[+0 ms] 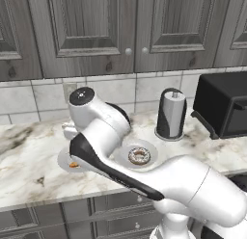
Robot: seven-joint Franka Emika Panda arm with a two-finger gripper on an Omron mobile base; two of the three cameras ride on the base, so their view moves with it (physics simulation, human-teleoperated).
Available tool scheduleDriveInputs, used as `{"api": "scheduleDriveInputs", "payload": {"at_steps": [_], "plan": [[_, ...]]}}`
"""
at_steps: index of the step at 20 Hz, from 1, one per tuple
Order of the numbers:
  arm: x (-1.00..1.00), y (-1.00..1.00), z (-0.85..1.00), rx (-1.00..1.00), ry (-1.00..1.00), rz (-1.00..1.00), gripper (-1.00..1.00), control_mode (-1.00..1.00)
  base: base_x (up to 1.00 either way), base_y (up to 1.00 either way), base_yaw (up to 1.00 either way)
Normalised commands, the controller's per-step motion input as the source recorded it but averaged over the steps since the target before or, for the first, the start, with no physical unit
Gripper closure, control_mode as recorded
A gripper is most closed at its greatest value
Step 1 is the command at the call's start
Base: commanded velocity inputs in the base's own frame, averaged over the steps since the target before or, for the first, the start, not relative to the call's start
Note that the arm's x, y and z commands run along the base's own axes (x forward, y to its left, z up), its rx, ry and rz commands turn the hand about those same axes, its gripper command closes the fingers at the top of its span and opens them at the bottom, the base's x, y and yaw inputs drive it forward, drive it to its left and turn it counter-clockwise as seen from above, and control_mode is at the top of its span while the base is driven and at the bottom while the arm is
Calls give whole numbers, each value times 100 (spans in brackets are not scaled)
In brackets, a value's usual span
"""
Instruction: Place the pastries on the plates.
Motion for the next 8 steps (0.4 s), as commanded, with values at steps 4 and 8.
{"api": "scheduleDriveInputs", "payload": {"at_steps": [4,8], "plan": [[-77,-100,71,7,-10,2,-100,-100,0,0,0],[-59,-100,76,6,-16,7,-100,-100,0,0,0]]}}
